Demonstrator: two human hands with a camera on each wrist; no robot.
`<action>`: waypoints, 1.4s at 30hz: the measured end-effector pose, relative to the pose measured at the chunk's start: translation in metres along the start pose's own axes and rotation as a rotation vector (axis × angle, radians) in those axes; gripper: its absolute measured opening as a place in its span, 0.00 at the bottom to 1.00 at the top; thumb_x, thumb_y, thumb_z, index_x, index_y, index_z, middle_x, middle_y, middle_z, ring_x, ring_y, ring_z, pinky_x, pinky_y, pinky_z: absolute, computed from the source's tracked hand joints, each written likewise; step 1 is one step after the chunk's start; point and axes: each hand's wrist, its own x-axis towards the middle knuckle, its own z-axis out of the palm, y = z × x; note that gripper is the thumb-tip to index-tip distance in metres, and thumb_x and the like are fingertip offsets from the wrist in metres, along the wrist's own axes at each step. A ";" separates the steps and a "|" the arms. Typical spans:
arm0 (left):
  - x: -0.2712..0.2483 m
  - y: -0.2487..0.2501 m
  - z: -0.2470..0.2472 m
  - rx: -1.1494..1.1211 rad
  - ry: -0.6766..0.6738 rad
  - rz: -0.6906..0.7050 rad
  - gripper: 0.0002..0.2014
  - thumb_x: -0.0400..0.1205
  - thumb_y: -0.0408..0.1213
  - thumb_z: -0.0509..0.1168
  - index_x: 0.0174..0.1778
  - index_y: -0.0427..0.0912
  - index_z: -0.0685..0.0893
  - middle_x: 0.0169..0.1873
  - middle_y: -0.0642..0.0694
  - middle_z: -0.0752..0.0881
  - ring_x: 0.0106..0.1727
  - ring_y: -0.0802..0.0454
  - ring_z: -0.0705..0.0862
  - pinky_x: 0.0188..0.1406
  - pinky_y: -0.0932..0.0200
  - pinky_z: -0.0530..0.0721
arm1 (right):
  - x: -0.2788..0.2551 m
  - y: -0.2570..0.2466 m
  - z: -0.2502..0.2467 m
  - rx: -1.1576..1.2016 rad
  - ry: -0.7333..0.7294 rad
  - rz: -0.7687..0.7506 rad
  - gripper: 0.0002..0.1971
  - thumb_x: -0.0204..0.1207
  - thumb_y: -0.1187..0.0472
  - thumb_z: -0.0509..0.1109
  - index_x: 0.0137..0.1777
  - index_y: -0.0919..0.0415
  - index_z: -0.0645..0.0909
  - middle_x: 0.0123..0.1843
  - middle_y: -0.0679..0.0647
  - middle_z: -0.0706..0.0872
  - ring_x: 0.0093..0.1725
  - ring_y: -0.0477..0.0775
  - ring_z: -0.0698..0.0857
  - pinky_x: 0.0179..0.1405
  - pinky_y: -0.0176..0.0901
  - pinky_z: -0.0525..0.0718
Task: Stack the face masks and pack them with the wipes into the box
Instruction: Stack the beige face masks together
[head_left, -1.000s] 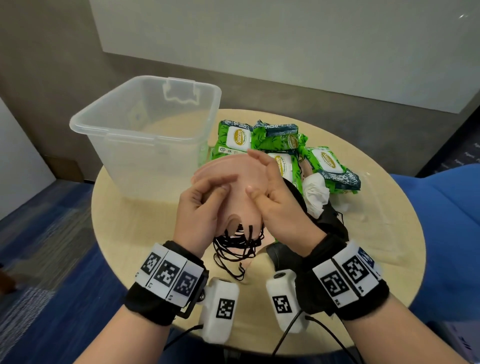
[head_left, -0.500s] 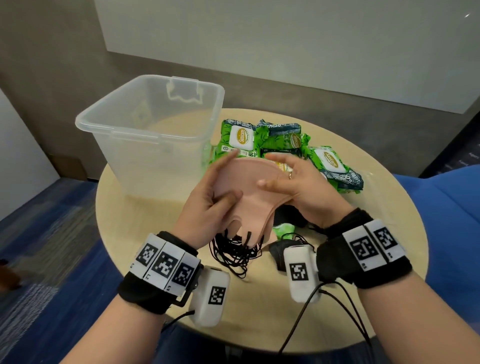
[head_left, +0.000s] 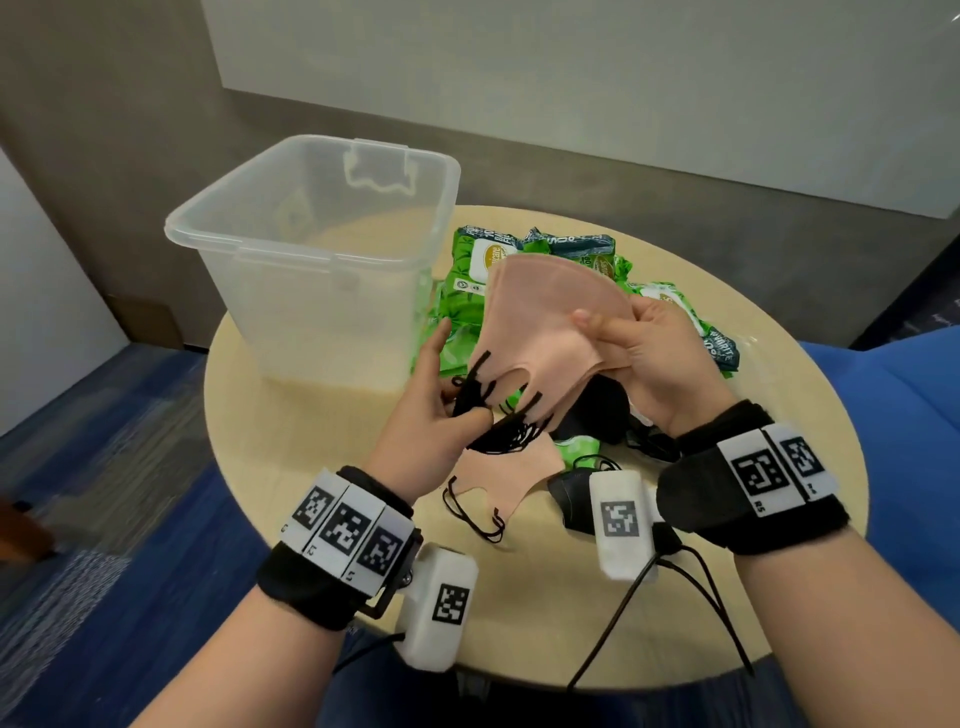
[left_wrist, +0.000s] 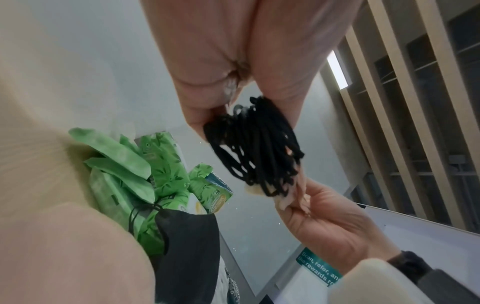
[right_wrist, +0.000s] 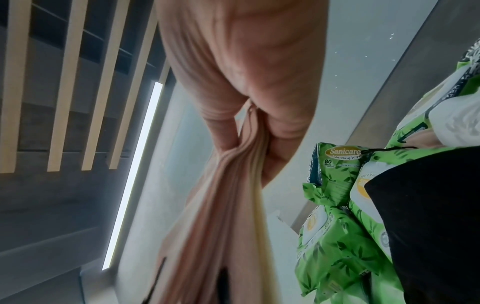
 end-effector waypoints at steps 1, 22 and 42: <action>0.000 0.002 -0.001 0.000 -0.008 0.001 0.45 0.66 0.32 0.63 0.80 0.56 0.54 0.42 0.48 0.86 0.39 0.58 0.85 0.43 0.63 0.83 | 0.000 -0.002 0.000 0.007 0.018 -0.012 0.07 0.73 0.73 0.69 0.50 0.70 0.81 0.43 0.59 0.87 0.36 0.51 0.88 0.34 0.41 0.88; 0.001 0.015 0.004 -0.091 0.146 0.173 0.10 0.77 0.23 0.67 0.40 0.43 0.78 0.36 0.49 0.82 0.34 0.53 0.83 0.38 0.61 0.83 | -0.003 -0.009 -0.001 0.114 0.090 -0.157 0.07 0.74 0.73 0.68 0.50 0.67 0.81 0.42 0.55 0.88 0.38 0.49 0.88 0.33 0.38 0.86; -0.002 0.008 0.013 -0.107 0.212 0.150 0.14 0.70 0.24 0.75 0.35 0.45 0.77 0.24 0.56 0.81 0.31 0.58 0.78 0.37 0.63 0.79 | 0.006 -0.010 -0.007 -0.034 0.155 -0.284 0.08 0.72 0.75 0.70 0.49 0.66 0.81 0.46 0.61 0.87 0.46 0.56 0.86 0.47 0.47 0.87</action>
